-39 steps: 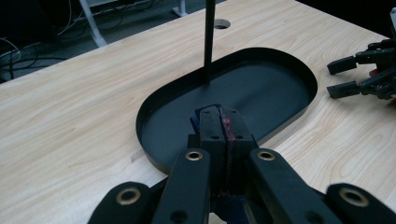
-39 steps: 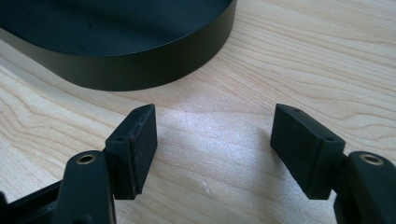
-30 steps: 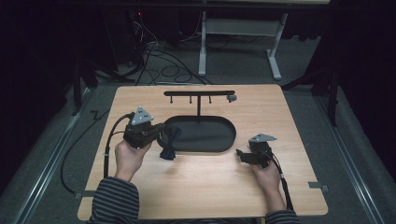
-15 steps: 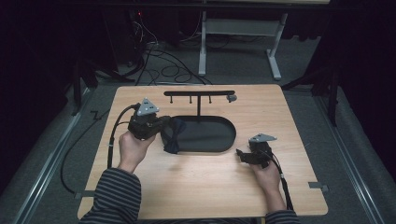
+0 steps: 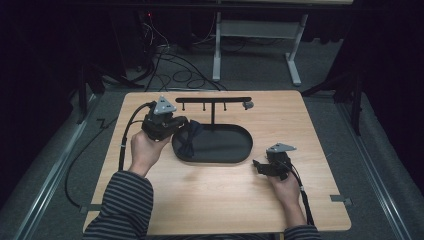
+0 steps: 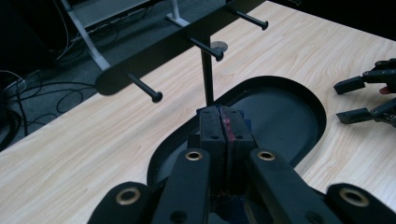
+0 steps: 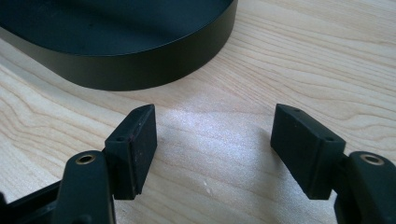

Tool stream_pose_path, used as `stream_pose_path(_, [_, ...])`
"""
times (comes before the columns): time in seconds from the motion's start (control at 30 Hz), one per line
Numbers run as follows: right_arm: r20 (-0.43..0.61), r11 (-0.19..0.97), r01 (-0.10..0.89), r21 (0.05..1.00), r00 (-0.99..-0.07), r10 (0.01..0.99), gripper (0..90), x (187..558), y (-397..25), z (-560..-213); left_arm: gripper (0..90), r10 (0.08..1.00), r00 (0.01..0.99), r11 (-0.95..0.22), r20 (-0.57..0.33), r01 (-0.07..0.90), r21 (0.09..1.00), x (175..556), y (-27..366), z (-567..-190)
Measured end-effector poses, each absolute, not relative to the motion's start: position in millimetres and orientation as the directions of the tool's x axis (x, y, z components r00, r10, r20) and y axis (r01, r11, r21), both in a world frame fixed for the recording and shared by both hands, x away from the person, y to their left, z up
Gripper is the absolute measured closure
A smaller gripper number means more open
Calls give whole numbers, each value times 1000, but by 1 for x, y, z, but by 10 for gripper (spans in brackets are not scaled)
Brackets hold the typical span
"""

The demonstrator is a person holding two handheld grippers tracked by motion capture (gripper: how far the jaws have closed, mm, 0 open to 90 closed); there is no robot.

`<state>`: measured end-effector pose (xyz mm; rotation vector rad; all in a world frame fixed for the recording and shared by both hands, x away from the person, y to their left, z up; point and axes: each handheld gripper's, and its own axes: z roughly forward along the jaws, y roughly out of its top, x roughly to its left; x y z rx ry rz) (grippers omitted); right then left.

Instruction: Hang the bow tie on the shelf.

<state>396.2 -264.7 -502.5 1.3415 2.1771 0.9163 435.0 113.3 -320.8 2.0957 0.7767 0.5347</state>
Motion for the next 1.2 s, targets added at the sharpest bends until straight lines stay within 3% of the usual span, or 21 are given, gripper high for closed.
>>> stream_pose_path(0.67, [-9,312,618,721,-442,897,330,396,-264,-503,888,715,687,-480,133,344,807,467,104,-306])
stream_pose_path(1.2, [-10,313,618,721,-443,896,329,396,-264,-503,886,755,639,-470,146,374,799,490,103,-317])
